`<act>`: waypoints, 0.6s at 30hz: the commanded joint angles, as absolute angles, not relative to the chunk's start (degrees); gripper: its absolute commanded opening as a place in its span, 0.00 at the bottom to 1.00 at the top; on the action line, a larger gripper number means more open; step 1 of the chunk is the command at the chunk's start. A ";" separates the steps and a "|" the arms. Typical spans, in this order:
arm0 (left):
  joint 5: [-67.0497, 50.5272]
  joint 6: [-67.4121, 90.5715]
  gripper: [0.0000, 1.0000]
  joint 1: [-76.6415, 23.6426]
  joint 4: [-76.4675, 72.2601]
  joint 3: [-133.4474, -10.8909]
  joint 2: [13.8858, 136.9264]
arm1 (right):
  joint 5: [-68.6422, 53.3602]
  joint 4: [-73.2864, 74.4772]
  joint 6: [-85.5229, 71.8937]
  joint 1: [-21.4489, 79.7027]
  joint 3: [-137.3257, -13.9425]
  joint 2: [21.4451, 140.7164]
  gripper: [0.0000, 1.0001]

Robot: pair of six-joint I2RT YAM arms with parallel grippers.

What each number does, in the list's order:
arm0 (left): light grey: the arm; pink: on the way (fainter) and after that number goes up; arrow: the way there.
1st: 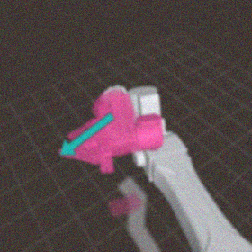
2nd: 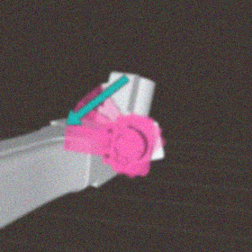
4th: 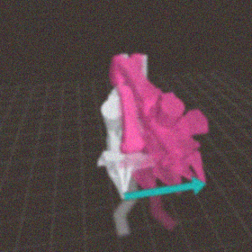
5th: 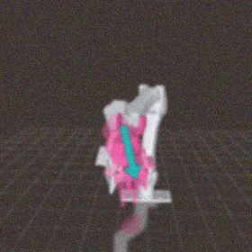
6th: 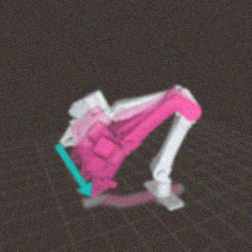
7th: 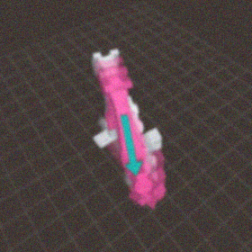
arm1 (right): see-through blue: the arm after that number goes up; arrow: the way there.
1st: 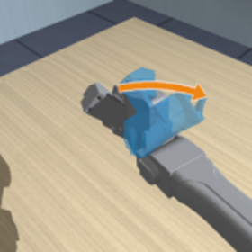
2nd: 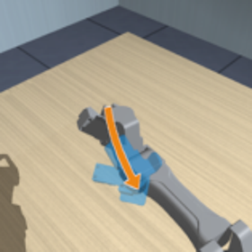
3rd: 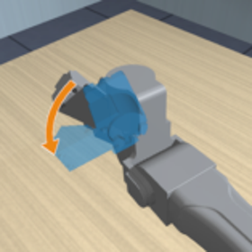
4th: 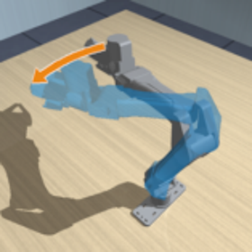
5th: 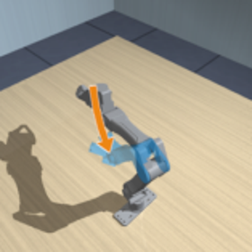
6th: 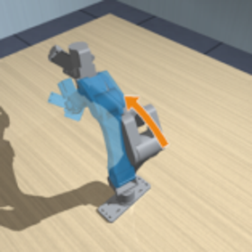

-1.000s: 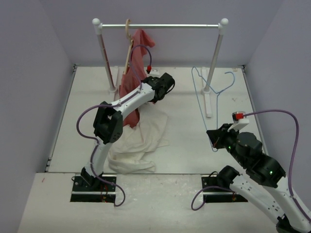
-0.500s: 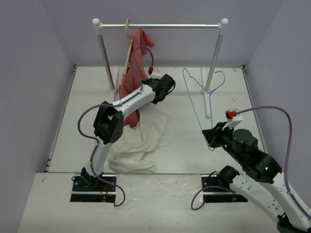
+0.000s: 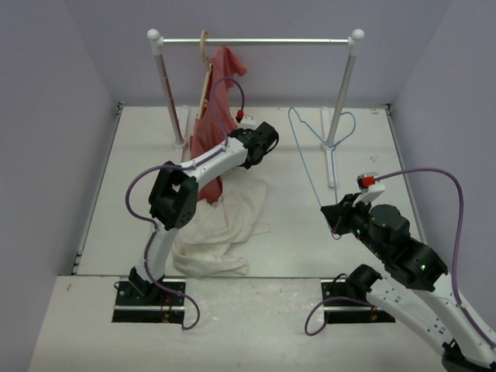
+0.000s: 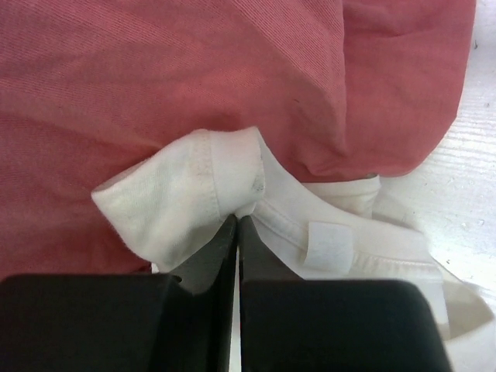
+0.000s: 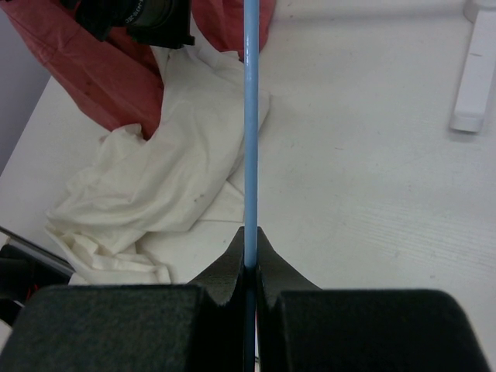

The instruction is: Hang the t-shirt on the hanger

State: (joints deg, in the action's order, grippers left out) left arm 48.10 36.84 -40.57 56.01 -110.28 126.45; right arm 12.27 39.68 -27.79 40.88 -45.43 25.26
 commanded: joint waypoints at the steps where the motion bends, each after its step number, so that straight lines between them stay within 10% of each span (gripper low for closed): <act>1: 50.38 37.48 0.00 -39.85 53.86 -109.03 121.66 | 11.87 36.12 -26.81 41.06 -44.86 25.82 0.00; 18: 10.61 19.63 0.00 -41.75 39.67 -98.87 94.19 | -24.48 37.95 -22.08 41.13 -43.12 28.43 0.00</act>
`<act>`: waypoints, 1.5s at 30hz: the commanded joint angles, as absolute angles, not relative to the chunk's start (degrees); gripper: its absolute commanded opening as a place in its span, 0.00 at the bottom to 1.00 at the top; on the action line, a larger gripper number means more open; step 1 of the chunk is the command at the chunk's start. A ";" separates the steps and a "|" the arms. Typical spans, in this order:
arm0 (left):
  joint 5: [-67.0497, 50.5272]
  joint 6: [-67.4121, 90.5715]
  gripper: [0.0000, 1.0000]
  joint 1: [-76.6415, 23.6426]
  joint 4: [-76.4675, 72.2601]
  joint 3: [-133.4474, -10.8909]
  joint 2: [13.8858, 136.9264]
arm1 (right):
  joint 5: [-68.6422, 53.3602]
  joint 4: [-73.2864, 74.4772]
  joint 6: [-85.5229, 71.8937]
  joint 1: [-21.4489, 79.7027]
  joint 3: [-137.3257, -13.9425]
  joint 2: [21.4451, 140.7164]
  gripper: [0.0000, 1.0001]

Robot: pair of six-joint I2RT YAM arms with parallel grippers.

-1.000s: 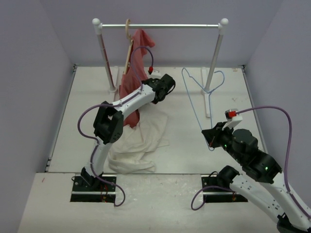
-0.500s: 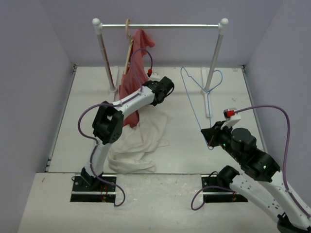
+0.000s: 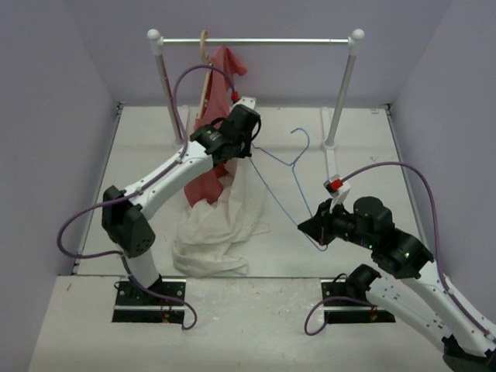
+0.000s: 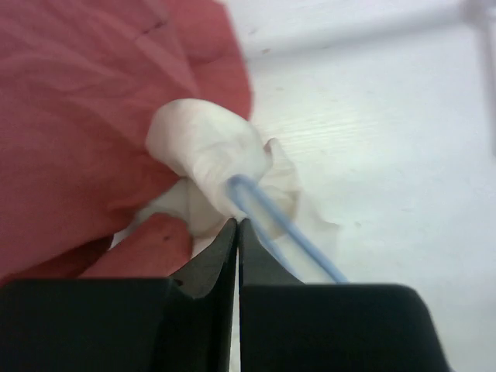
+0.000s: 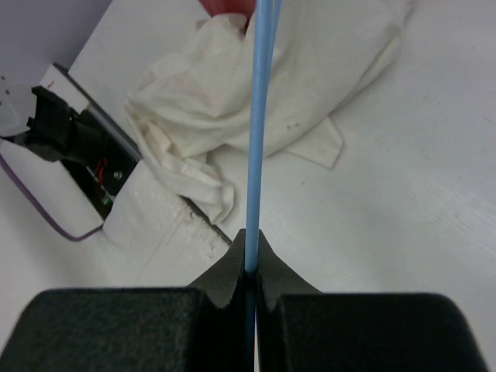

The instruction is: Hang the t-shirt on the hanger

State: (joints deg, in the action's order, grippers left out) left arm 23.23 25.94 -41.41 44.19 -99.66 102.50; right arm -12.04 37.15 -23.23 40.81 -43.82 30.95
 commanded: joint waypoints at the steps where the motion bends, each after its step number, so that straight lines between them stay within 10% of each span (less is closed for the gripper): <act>1: 11.22 19.28 0.00 -41.75 40.30 -98.44 93.12 | -24.67 38.39 -22.61 41.13 -43.36 27.32 0.00; 16: 2.46 14.35 0.00 -41.13 40.44 -91.93 88.81 | -28.31 41.13 -20.83 41.05 -46.68 26.23 0.00; 33: 19.23 29.71 0.00 -41.31 39.39 -94.31 81.85 | 3.72 30.82 -35.14 41.08 -47.06 29.34 0.00; 45: 18.32 30.79 0.00 -41.84 38.97 -102.98 87.60 | -21.35 25.80 -32.89 41.12 -47.14 32.95 0.00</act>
State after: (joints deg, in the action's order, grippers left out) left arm 15.31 29.58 -41.68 40.06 -98.95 85.99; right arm -9.50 30.27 -33.24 41.09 -45.88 30.99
